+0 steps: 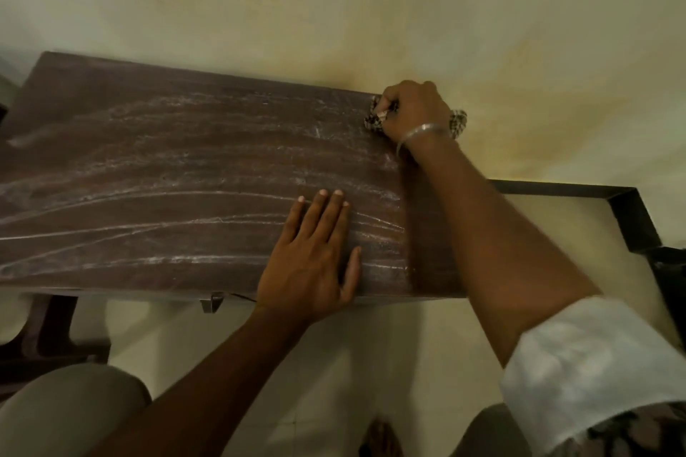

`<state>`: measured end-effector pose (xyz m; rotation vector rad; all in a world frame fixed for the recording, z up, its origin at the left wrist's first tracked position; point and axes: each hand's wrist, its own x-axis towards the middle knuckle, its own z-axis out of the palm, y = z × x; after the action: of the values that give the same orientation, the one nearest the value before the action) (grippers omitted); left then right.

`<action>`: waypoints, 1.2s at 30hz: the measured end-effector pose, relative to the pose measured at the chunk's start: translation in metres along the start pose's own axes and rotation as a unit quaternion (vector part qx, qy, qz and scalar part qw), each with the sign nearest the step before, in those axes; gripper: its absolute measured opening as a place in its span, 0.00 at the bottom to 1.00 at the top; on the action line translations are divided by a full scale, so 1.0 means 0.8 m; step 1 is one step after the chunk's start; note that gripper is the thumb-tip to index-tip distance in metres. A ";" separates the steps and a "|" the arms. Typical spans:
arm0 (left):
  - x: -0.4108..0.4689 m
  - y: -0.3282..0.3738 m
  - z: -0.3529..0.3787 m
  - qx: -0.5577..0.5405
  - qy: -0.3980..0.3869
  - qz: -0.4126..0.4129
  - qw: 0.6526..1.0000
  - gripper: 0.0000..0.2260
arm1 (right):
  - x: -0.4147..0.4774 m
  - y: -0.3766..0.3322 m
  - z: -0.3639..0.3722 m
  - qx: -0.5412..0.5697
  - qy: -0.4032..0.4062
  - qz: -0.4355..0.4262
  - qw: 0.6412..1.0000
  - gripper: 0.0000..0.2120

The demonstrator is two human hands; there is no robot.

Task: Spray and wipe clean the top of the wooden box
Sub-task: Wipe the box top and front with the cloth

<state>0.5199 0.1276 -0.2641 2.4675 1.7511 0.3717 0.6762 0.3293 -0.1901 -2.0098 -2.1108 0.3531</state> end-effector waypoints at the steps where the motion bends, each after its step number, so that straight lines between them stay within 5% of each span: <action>1: 0.000 0.000 0.000 0.000 -0.001 0.000 1.000 0.30 | -0.010 0.004 0.007 0.000 0.034 -0.011 0.999 0.10; 6: 0.000 -0.001 0.001 0.003 0.000 0.002 1.000 0.30 | -0.010 0.011 -0.009 0.014 -0.111 -0.052 0.992 0.12; 10: 0.000 -0.001 -0.003 0.021 -0.003 0.006 1.000 0.31 | -0.035 0.015 0.010 0.009 0.013 -0.063 0.998 0.12; 18: 0.000 -0.001 -0.006 0.023 -0.009 -0.004 1.000 0.31 | -0.057 0.036 0.019 0.011 -0.037 -0.119 0.992 0.08; 20: 0.001 0.000 -0.005 0.020 -0.007 -0.006 1.000 0.31 | -0.045 0.031 0.021 0.029 -0.025 -0.101 0.994 0.02; 24: 0.002 -0.003 -0.003 0.025 -0.012 -0.008 1.000 0.31 | -0.038 0.018 0.023 -0.008 0.000 -0.072 0.997 0.09; 36: 0.002 0.000 -0.009 0.029 -0.014 -0.005 0.999 0.31 | -0.057 0.021 0.018 0.017 0.027 -0.026 0.999 0.03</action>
<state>0.5188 0.1285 -0.2566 2.4887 1.7871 0.2891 0.6899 0.2838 -0.2086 -1.9206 -2.1044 0.3213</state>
